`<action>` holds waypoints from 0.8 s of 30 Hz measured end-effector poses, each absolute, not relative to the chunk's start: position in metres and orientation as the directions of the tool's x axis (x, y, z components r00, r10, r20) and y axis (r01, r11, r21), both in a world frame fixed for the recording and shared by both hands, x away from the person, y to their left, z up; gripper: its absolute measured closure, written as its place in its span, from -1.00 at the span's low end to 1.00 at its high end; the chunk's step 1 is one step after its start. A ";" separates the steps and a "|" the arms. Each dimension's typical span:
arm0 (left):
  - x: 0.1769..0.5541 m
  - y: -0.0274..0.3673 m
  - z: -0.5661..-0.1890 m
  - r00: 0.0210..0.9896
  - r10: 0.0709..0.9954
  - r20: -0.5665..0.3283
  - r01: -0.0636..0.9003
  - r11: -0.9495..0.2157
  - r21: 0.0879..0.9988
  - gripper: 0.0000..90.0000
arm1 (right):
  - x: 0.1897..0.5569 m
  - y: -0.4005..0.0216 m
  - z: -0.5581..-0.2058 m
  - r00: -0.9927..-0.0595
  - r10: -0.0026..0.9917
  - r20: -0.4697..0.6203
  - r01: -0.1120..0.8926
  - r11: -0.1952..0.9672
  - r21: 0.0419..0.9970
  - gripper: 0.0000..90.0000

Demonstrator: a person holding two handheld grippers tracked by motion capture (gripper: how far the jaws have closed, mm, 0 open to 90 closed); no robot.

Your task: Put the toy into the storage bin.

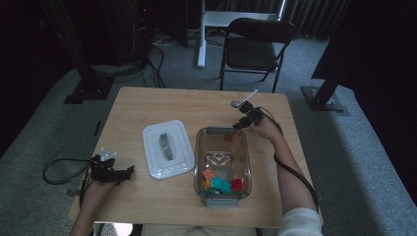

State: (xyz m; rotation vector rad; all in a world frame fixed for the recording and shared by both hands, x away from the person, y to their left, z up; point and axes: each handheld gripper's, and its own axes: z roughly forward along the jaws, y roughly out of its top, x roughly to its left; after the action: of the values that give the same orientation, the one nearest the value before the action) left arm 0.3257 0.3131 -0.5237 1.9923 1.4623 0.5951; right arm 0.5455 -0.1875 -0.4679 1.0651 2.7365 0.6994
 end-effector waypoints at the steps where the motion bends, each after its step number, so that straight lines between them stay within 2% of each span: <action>1: 0.326 0.313 -0.524 0.296 0.955 0.010 0.691 -0.221 0.688 -0.94 | 0.547 -0.184 -0.470 -0.747 0.662 0.052 0.608 0.650 0.456 0.10; 18: 0.326 0.313 -0.524 0.296 0.955 0.010 0.691 -0.222 0.688 -0.94 | 0.555 -0.166 -0.485 -0.759 0.650 0.042 0.615 0.693 0.376 0.07; 24: 0.326 0.313 -0.524 0.297 0.955 0.011 0.691 -0.222 0.688 -0.94 | 0.554 -0.166 -0.489 -0.761 0.648 0.032 0.607 0.694 0.387 0.26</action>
State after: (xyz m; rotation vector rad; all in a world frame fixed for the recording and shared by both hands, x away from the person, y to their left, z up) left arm 0.3257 0.3132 -0.5236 1.9934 1.4616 0.5948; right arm 0.5536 -0.1658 -0.4887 1.0381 2.7921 0.5795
